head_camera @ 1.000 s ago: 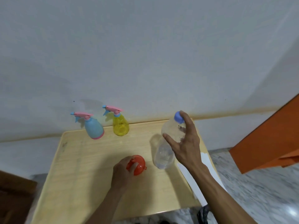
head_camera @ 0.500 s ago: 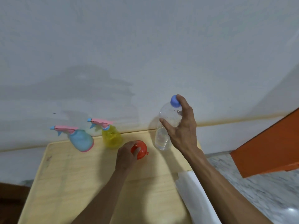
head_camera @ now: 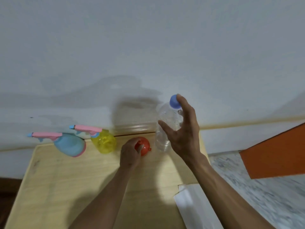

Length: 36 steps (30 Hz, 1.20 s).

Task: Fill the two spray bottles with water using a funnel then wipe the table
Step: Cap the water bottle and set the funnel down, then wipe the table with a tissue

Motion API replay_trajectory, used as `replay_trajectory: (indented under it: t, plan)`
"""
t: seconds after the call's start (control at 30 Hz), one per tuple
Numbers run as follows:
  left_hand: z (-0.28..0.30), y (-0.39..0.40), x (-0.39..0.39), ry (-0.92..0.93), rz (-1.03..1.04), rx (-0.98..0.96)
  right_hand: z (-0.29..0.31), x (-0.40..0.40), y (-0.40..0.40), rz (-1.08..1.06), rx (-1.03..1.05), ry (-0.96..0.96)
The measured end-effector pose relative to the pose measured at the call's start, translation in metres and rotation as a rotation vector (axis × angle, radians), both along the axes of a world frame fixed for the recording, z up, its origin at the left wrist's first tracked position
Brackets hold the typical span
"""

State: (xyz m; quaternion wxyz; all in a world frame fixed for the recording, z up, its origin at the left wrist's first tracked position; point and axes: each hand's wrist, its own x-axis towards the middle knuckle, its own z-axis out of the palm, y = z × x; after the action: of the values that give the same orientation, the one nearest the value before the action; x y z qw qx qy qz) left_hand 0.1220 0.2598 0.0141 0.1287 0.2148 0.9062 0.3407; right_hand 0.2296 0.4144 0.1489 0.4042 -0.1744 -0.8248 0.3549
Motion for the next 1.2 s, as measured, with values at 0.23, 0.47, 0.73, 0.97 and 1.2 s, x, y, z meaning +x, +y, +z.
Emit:
replay_trajectory:
  t: [0.23,0.47,0.73,0.97,1.2]
  plan:
    - [-0.006,0.001,0.001,-0.057,0.015,-0.039,-0.002,-0.004,0.002,0.014,-0.009,-0.029]
    - [-0.002,-0.002,0.003,-0.101,0.023,-0.055,-0.004,-0.004,-0.006,0.014,0.028,-0.035]
    - [0.025,-0.026,0.009,-0.097,-0.032,-0.085,0.005,0.014,-0.014,-0.005,-0.060,-0.119]
    - [0.045,-0.069,0.044,-0.076,-0.091,-0.055,-0.001,0.087,-0.050,-0.223,-0.251,-0.215]
    - [0.039,-0.096,0.110,-0.103,-0.296,-0.062,-0.046,0.207,-0.099,-0.469,-0.364,-0.405]
